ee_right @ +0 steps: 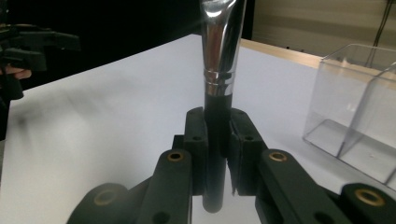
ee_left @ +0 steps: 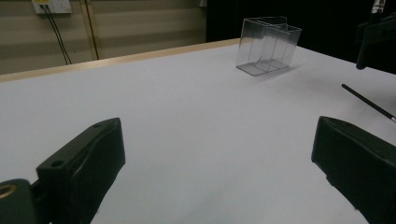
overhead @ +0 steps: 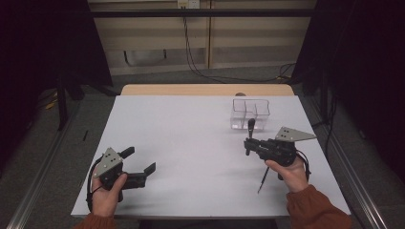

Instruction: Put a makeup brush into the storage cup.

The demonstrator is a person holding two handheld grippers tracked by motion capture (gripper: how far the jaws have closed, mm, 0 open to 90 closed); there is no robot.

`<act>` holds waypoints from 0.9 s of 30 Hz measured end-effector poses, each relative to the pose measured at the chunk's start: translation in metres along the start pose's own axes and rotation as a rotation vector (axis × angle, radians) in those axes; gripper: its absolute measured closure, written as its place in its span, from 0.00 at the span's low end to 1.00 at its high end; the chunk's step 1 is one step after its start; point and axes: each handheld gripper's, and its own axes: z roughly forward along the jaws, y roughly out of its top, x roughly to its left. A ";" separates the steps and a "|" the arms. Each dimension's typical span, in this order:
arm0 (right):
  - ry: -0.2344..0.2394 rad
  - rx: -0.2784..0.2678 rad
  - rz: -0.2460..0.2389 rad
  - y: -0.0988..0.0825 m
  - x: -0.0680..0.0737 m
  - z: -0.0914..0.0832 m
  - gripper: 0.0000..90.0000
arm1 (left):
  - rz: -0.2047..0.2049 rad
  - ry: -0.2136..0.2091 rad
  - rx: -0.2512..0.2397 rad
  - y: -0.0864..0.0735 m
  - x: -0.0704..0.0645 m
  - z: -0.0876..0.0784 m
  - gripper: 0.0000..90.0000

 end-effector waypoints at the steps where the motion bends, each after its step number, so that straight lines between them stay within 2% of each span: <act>1: -0.005 -0.001 0.001 0.001 -0.001 -0.001 0.88 | -0.006 0.003 -0.003 -0.001 0.000 0.000 0.03; 5: -0.028 -0.018 -0.001 0.006 -0.007 -0.005 0.88 | -0.015 -0.003 -0.014 -0.001 -0.001 -0.001 0.03; 9: -0.062 -0.032 0.000 0.012 -0.016 -0.009 0.88 | -0.013 0.016 -0.018 -0.001 0.000 -0.002 0.02; 12: -0.083 -0.045 0.004 0.016 -0.024 -0.012 0.88 | -0.001 0.016 -0.008 -0.002 0.000 -0.003 0.02; 17: -0.119 -0.052 -0.001 0.024 -0.033 -0.015 0.88 | -0.003 0.012 0.011 -0.002 -0.001 -0.001 0.03; 22: -0.147 -0.083 -0.001 0.036 -0.042 -0.020 0.88 | -0.002 0.011 0.010 -0.001 -0.001 -0.002 0.03; 27: -0.174 -0.081 -0.009 0.044 -0.050 -0.019 0.88 | -0.001 0.014 0.002 0.001 0.002 -0.004 0.03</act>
